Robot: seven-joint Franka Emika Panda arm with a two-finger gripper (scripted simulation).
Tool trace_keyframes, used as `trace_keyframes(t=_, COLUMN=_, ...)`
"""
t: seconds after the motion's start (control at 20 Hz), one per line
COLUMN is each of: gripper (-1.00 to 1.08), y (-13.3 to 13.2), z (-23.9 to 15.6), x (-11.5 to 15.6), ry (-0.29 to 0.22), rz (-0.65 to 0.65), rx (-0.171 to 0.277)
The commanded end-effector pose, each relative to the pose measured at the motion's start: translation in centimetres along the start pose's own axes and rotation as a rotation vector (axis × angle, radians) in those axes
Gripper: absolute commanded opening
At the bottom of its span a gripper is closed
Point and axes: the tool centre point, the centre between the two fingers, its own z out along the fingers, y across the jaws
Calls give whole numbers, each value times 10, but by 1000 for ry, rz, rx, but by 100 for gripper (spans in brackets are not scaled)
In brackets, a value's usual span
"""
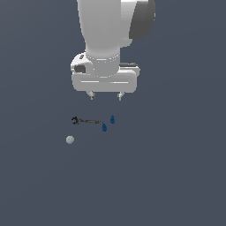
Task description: Pick up a designated object from a clutter of objects.
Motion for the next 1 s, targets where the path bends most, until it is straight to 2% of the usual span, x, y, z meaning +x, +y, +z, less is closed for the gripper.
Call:
trace_keyframes(t=0.0, gripper=100, y=-1, z=12, x=-2, ry=0, rz=16, rx=0)
trace_keyframes(t=0.45, gripper=100, y=-6, z=79, x=-17, ry=0, rz=114, rx=-2)
trace_keyframes(t=0.95, gripper=100, y=-13, z=164, x=-58, ry=2, rz=253, rx=-3)
